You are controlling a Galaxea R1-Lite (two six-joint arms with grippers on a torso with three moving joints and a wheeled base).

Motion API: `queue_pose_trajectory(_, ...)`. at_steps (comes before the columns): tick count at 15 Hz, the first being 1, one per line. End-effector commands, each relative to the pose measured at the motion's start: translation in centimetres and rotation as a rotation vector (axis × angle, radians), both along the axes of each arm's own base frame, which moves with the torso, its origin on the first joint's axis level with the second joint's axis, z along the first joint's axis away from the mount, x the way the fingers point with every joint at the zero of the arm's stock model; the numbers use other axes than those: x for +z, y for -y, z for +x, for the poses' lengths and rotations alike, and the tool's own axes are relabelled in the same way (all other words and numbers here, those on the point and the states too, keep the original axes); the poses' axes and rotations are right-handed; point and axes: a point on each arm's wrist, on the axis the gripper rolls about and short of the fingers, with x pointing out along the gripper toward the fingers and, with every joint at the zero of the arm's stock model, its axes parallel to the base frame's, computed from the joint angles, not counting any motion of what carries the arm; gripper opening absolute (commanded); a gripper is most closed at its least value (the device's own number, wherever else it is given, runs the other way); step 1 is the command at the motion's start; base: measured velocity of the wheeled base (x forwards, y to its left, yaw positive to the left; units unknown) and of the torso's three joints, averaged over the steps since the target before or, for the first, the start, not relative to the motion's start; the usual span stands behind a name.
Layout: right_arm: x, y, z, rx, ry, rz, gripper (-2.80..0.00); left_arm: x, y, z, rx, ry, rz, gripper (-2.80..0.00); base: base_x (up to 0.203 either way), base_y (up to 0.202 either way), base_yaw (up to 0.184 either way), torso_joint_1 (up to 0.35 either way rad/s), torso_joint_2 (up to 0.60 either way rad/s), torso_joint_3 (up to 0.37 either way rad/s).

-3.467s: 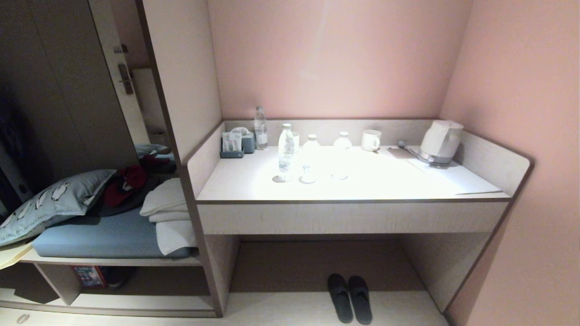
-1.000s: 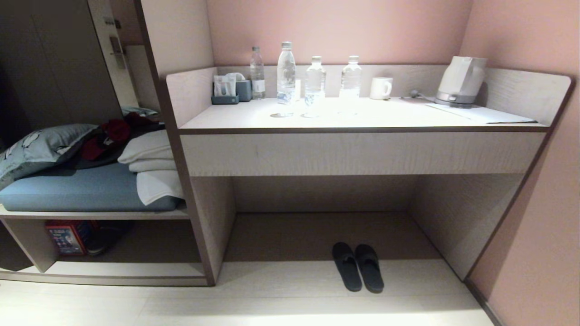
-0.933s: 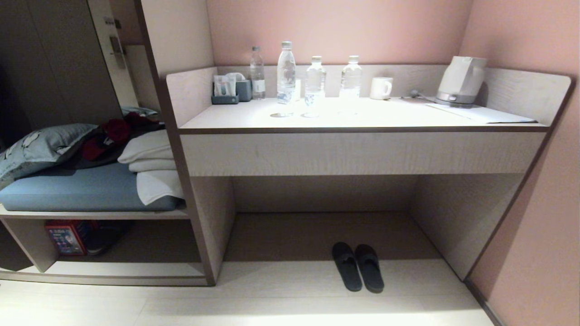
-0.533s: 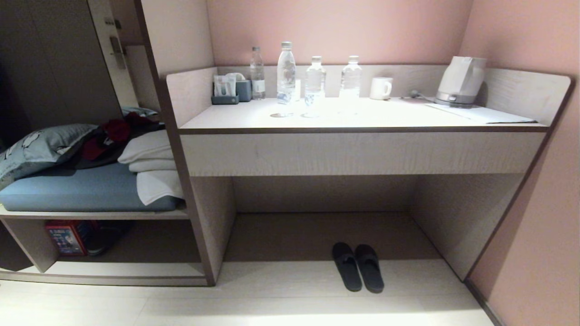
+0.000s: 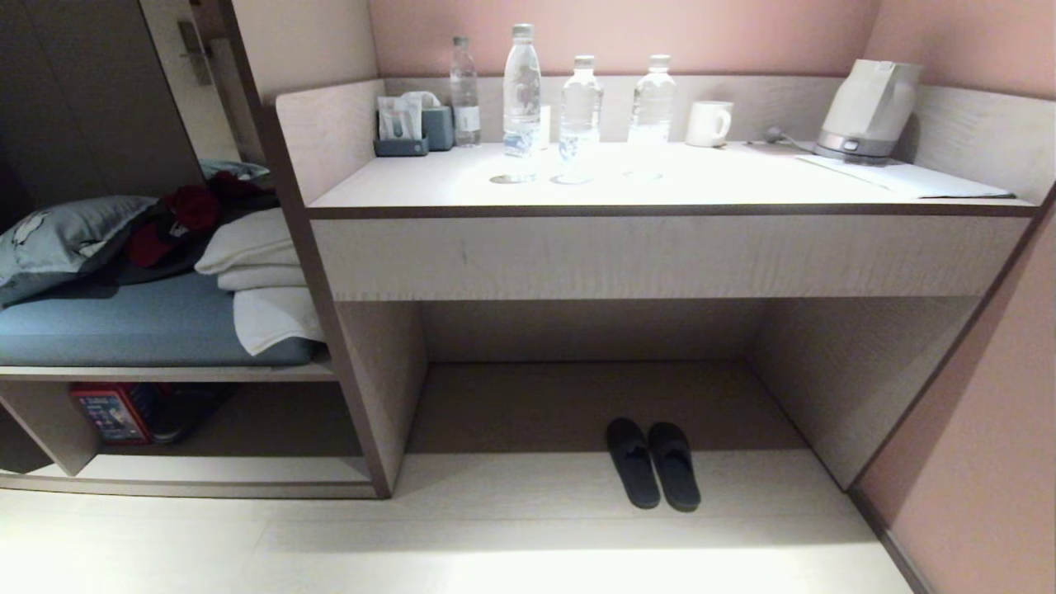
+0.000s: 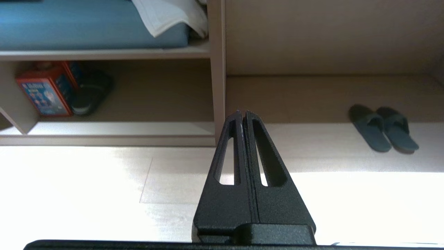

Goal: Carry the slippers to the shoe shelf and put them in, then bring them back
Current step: Pick up the slippers on the floor

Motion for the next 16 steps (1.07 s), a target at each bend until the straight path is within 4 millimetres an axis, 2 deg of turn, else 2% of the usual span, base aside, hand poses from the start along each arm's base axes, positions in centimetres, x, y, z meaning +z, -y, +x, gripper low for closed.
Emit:
queue_pose_trajectory(1, 0.00, 0.00, 0.00, 0.000, 0.000, 0.000, -2.80, 0.01, 0.00, 0.01, 0.002, 0.000, 0.000, -2.80, 0.000, 0.000, 0.000, 0.002, 0.00, -0.203)
queue_pose_trajectory(16, 0.00, 0.00, 0.00, 0.000, 0.000, 0.000, -2.80, 0.01, 0.00, 0.01, 0.001, 0.000, 0.001, -2.80, 0.000, 0.000, 0.000, 0.003, 0.00, -0.198)
